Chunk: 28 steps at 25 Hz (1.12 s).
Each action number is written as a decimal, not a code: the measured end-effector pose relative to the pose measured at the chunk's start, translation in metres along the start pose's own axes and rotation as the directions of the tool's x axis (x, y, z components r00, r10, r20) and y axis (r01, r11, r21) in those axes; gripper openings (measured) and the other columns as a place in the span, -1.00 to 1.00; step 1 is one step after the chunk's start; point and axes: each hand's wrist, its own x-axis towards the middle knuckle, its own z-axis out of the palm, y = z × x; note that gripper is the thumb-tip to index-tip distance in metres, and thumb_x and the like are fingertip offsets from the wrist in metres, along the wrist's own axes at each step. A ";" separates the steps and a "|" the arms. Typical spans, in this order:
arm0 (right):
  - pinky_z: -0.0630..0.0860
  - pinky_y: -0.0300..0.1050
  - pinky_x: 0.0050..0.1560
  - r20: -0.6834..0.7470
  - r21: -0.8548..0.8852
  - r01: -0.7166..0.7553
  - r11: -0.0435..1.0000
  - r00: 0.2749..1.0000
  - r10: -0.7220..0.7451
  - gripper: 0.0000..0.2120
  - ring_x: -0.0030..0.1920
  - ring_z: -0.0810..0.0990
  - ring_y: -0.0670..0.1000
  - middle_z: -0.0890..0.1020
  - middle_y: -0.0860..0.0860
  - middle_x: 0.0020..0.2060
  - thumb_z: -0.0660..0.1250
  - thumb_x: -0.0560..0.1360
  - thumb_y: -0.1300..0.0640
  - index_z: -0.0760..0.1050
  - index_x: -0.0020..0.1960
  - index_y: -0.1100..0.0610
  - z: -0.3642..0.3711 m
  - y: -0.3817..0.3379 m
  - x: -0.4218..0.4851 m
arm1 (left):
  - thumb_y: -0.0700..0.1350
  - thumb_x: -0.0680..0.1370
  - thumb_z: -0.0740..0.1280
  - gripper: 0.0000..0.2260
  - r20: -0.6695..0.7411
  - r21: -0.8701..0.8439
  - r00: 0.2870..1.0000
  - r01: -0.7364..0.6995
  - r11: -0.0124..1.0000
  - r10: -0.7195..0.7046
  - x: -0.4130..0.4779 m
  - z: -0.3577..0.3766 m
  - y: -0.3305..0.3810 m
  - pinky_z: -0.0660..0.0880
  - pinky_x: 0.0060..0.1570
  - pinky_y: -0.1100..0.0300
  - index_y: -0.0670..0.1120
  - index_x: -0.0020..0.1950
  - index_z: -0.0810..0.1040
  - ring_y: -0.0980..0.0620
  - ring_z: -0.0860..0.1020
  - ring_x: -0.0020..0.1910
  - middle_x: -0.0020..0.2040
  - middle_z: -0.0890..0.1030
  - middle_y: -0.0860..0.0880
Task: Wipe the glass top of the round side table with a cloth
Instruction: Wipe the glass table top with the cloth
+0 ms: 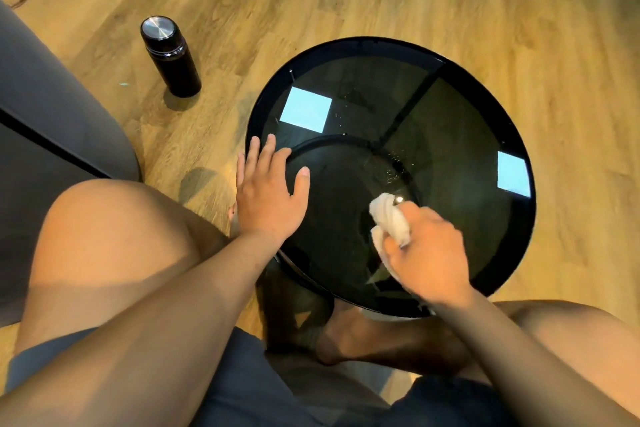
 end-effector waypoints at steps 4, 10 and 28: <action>0.48 -0.04 -0.48 0.008 0.080 0.341 0.937 0.939 -0.343 -0.69 -0.29 0.61 0.10 0.55 -0.03 -0.19 0.16 0.38 -0.17 0.43 0.05 -0.05 0.004 -0.017 -0.019 | 0.19 0.61 0.04 -0.53 -0.006 -0.001 1.000 -0.007 1.000 0.007 -0.001 0.001 -0.001 -0.08 0.56 -0.07 0.01 0.42 0.41 -0.04 0.05 0.60 0.57 0.26 -0.05; 0.43 0.09 -0.11 -0.070 -0.140 -0.328 0.934 0.944 0.322 -0.62 -0.04 0.55 0.32 0.52 0.23 0.02 0.21 0.49 -0.20 0.35 0.14 0.06 -0.022 0.169 0.065 | 0.20 0.61 0.03 -0.52 -0.002 0.013 1.000 0.009 1.000 -0.009 0.000 0.001 -0.001 -0.08 0.56 -0.06 0.02 0.42 0.42 -0.03 0.05 0.60 0.57 0.26 -0.04; 0.39 -0.01 -0.24 -0.082 -0.049 -0.056 0.997 0.995 0.052 -0.68 -0.10 0.56 0.27 0.47 0.11 -0.01 0.24 0.48 -0.07 0.39 0.18 0.03 -0.005 0.080 0.040 | 0.16 0.62 0.08 -0.55 0.008 -0.044 1.000 -0.007 0.999 0.007 -0.003 -0.004 0.002 -0.10 0.56 -0.05 -0.01 0.41 0.43 -0.04 0.06 0.60 0.57 0.26 -0.05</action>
